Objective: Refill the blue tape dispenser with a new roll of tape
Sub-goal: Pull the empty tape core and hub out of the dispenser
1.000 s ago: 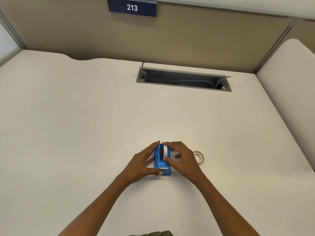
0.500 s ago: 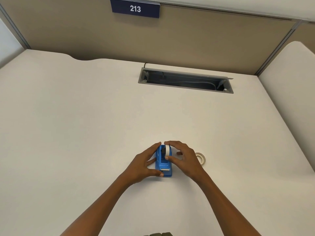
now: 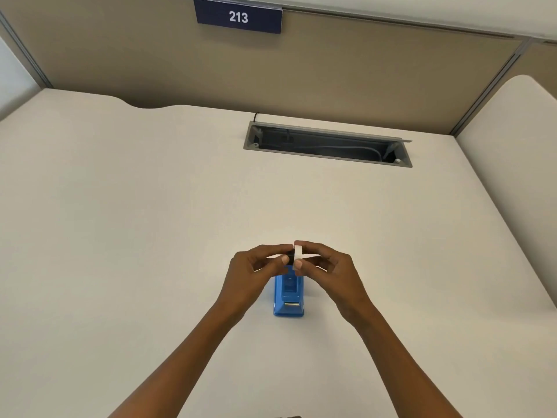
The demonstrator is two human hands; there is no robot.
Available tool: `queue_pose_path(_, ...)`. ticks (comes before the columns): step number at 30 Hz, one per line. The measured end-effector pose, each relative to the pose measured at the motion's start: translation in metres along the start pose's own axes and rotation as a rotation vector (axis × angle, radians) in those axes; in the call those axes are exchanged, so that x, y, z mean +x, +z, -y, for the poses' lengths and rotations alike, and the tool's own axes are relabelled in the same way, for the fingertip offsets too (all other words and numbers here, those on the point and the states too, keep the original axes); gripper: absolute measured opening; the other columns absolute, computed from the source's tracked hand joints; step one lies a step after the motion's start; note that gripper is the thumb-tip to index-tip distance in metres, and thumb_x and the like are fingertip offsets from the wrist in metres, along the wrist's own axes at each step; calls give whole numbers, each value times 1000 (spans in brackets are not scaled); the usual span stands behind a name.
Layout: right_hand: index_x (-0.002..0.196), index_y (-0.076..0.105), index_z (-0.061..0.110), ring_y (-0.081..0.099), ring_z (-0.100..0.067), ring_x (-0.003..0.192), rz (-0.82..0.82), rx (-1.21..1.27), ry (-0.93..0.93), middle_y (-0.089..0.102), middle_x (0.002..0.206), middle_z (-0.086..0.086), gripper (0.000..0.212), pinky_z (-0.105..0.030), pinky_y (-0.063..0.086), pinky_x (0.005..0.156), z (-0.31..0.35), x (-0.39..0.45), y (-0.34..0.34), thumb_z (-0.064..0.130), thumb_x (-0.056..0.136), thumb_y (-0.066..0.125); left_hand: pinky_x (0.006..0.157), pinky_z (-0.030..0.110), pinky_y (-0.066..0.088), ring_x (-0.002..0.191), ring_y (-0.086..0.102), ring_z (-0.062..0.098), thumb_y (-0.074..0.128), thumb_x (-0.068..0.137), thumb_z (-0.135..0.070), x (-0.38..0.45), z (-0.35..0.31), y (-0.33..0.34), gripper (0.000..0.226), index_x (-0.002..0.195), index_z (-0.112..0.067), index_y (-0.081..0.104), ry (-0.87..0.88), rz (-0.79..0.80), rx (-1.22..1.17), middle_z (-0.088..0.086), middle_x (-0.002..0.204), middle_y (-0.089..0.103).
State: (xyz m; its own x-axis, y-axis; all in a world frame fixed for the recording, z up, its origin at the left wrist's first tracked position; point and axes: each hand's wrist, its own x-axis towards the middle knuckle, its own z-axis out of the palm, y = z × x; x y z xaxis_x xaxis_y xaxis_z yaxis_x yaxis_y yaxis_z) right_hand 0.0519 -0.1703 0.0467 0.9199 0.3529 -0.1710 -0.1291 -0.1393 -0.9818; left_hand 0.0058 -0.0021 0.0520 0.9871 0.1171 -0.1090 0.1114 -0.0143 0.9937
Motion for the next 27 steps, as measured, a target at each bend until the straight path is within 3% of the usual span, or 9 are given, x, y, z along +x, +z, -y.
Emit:
queue_pose_path(3,111,70,19,72,-19,90,-3,80,12,74,105,-2,27,-22,55,77,-4,-6,4,22,84,68,70,12,51,84,72,18,70,79,-21,-1,-2,1,18,97,-25,73,-91,33,-142,-1,91,75)
queue_pose_path(7,106,72,23,72,-21,87,-30,89,38,75,100,-3,38,-34,58,80,-10,-11,8,41,71,71,65,14,52,81,72,18,73,75,-24,-2,1,4,15,90,-27,74,-168,15,-186,-3,89,75)
queue_pose_path(10,102,73,24,72,-21,86,-59,101,46,75,99,-3,40,-38,58,81,-14,-12,9,43,66,73,65,16,53,81,72,19,73,67,-31,-2,2,5,24,90,-22,74,-220,9,-212,0,89,75)
queue_pose_path(14,108,72,18,69,-22,92,-91,92,52,73,100,-4,34,-36,56,88,-19,-11,10,29,76,73,67,17,54,82,72,19,72,65,-31,-1,2,7,27,89,-18,74,-259,25,-255,2,88,75)
queue_pose_path(16,107,72,23,68,-18,94,-83,113,41,73,102,-2,27,-29,56,85,-19,-12,9,17,80,72,67,16,54,82,72,19,72,69,-27,1,2,7,21,88,-18,74,-281,21,-261,2,87,76)
queue_pose_path(19,108,70,26,64,-6,94,-70,111,9,69,108,1,34,-20,52,81,-18,-12,8,9,80,73,71,17,55,86,72,19,69,77,-19,3,6,7,13,87,-14,74,-335,26,-317,5,88,75)
queue_pose_path(24,119,66,22,63,-9,105,-35,178,-1,69,115,2,47,-25,53,90,-18,-10,3,-1,78,72,73,19,56,92,70,21,71,70,-22,5,8,4,24,90,-9,75,-387,19,-458,8,96,74)
queue_pose_path(27,113,68,25,65,-7,101,-126,178,23,72,106,5,48,-20,54,86,-18,-3,-5,0,72,77,70,19,55,91,70,19,73,66,-25,4,10,0,25,87,-12,76,-382,-34,-477,6,98,74)
